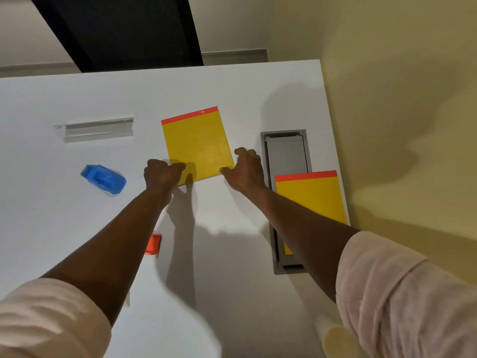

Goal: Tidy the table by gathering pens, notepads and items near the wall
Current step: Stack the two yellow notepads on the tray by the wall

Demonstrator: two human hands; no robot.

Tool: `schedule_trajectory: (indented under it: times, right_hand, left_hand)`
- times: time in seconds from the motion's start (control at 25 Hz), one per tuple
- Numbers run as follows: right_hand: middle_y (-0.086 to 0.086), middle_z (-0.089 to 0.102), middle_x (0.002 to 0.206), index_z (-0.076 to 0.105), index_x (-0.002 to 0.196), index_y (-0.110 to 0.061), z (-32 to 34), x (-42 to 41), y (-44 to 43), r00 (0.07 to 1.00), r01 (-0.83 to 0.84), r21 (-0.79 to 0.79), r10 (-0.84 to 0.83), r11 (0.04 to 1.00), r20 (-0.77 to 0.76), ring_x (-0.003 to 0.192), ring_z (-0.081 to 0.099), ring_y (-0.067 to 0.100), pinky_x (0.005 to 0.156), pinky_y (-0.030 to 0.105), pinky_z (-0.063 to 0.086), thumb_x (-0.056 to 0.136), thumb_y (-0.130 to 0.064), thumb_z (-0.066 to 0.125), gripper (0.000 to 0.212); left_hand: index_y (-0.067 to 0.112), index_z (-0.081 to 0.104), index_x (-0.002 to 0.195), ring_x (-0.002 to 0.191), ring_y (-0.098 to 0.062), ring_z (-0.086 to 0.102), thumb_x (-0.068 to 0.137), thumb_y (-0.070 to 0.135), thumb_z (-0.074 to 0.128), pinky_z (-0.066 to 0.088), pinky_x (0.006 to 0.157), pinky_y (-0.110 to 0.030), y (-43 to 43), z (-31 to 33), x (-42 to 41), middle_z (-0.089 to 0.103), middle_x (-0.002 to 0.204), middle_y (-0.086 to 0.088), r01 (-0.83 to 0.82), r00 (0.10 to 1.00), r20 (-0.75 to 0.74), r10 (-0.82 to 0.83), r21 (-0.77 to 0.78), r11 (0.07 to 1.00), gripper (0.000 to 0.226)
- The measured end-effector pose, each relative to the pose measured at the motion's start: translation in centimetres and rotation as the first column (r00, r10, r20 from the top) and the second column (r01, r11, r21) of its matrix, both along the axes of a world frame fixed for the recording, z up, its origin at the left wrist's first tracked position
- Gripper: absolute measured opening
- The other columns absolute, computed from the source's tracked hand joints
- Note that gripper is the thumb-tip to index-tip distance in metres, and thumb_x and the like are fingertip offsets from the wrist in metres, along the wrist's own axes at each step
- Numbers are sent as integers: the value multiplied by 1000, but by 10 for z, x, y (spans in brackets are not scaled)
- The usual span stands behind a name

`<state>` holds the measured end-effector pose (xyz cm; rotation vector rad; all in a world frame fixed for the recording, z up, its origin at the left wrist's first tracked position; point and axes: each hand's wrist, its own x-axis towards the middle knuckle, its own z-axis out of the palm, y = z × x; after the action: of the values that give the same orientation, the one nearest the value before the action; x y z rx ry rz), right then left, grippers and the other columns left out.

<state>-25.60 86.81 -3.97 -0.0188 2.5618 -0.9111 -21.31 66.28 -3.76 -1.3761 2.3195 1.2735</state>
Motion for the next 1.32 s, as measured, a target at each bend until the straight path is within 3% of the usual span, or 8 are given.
schedule_trajectory:
  times: [0.36,0.52,0.68,0.8,0.88,0.96,1.2,1.32]
  right_hand:
    - [18,48,147,49,147,-13,-28,1,-4,980,64,8,-65,998,190,136,48,37,108,43,46,85,-41,83,76]
    - [17,53,137,56,134,-12,-27,6,7,976,89,41,-95,995,198,122,58,34,94,35,53,86,-32,85,60]
    - [17,57,135,55,134,-9,-25,16,18,967,122,81,-137,989,213,118,62,32,90,35,57,88,-18,83,55]
    - [13,67,128,59,129,-9,-20,28,28,953,179,60,-188,982,236,105,67,27,82,34,59,87,-12,84,49]
    - [11,71,124,61,126,-11,-16,39,39,943,231,34,-232,972,237,99,67,24,74,30,55,86,-10,85,47]
    - [10,69,129,59,132,-12,-8,49,54,935,285,-13,-275,958,224,112,68,27,75,29,52,86,-10,84,53]
    - [11,70,120,64,131,-5,25,63,109,904,425,-99,-417,900,92,112,67,29,86,37,57,87,-7,81,47]
    - [13,71,125,64,131,-6,36,72,139,904,427,-80,-425,901,38,113,68,31,93,43,59,85,-5,82,50]
  left_hand:
    - [-6,53,141,127,-44,62,88,30,89,49,86,-42,16,-27,13,62,138,-25,-169,983,100,155,156,973,74]
    - [-9,57,137,112,-38,65,91,15,86,55,86,-46,20,-26,22,63,122,-24,-128,984,138,108,143,981,59]
    - [-5,70,94,89,-34,64,92,-3,75,47,67,-37,29,-21,42,64,88,-16,-41,992,119,35,53,998,5]
    - [14,65,75,83,-29,62,88,-4,79,48,68,-33,33,-7,55,63,79,-5,-21,999,49,19,40,999,26]
    - [14,67,91,88,-29,66,90,1,81,48,64,-30,39,4,63,70,91,-9,2,1000,8,-3,60,998,19]
    - [11,67,106,93,-32,70,91,3,81,46,60,-29,51,15,70,75,100,-14,43,998,-44,-39,83,996,21]
    - [18,58,146,94,-30,74,83,6,92,57,89,-44,104,37,96,77,95,-10,288,952,-157,-263,161,944,72]
    - [22,55,152,91,-20,72,83,8,93,57,81,-34,130,40,103,76,106,-8,328,934,-212,-287,190,926,79]
